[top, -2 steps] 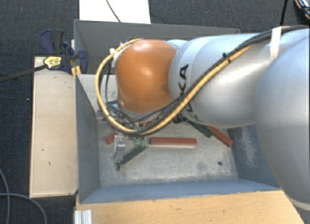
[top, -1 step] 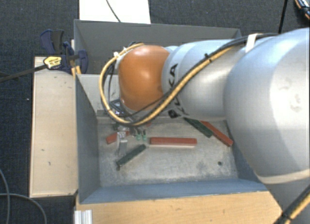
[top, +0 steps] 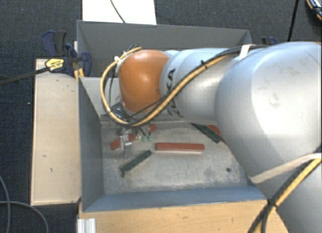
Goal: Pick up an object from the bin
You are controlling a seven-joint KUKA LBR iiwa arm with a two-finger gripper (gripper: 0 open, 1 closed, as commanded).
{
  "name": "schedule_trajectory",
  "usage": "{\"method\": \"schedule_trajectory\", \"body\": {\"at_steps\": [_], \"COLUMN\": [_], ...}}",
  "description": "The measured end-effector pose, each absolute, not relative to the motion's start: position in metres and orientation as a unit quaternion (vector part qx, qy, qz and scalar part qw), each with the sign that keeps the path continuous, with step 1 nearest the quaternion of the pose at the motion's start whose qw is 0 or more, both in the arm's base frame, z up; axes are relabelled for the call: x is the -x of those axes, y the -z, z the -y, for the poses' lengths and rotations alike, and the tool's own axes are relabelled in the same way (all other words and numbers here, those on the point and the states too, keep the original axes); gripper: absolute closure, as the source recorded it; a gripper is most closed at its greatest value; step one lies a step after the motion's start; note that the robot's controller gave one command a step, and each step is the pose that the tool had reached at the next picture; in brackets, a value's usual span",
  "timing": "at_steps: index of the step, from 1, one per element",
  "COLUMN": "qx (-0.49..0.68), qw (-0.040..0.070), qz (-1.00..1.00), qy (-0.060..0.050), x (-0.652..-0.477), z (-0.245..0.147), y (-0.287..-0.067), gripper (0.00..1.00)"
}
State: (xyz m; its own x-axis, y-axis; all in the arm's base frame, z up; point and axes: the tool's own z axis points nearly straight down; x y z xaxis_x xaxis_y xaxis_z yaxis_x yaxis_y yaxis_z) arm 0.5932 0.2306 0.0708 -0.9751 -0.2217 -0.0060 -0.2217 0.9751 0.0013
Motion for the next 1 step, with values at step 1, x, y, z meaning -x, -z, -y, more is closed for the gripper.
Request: {"method": "schedule_trajectory", "body": {"at_steps": [1], "qx": [0.181], "qw": [0.000], "qz": [-0.984], "qy": [0.000], "x": [-0.5906], "z": [-0.2127], "y": [-0.0709], "gripper": [0.00]}}
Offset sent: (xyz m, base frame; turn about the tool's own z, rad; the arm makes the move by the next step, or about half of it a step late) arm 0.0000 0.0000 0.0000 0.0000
